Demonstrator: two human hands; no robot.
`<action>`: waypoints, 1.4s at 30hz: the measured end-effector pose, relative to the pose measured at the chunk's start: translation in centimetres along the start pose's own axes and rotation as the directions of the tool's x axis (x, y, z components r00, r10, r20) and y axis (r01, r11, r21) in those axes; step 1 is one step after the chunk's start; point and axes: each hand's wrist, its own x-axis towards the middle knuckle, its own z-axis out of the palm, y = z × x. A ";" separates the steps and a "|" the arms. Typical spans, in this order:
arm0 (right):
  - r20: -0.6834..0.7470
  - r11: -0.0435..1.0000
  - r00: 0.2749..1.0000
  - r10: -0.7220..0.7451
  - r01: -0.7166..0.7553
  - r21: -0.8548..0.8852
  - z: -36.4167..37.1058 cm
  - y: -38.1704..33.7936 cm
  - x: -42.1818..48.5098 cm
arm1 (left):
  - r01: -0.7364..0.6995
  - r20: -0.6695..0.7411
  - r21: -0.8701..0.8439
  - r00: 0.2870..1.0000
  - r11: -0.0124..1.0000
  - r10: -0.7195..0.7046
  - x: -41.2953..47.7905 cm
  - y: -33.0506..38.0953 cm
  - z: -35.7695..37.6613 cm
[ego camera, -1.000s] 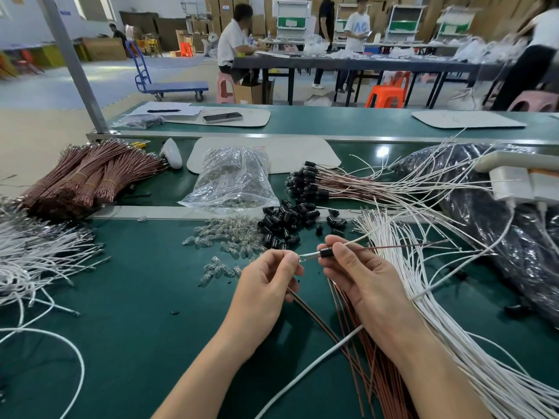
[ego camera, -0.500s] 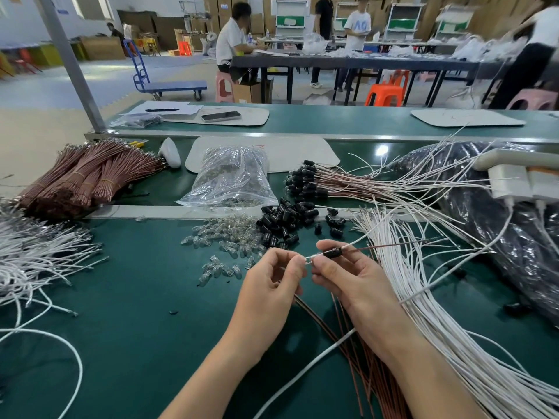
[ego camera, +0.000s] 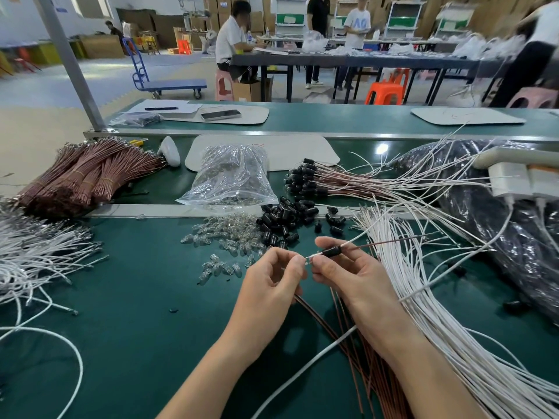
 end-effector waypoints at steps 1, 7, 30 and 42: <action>0.000 1.000 1.000 0.000 0.000 -0.002 0.0 0.0 0.0 | 0.001 0.003 0.004 1.000 1.000 -0.001 0.0 0.0 0.0; 0.013 0.999 1.000 -0.005 0.005 0.035 0.1 -0.3 -0.1 | -0.014 -0.003 0.008 1.000 1.000 0.014 0.1 -0.1 0.1; -0.050 0.992 0.998 0.035 -0.028 0.123 -0.8 0.0 0.4 | 0.127 -0.204 0.905 0.967 0.407 0.154 1.2 -1.6 -5.1; -0.030 0.975 0.997 0.076 -0.068 0.212 -0.8 0.1 0.7 | -0.063 -0.101 0.376 0.989 0.924 0.108 0.2 0.3 -1.7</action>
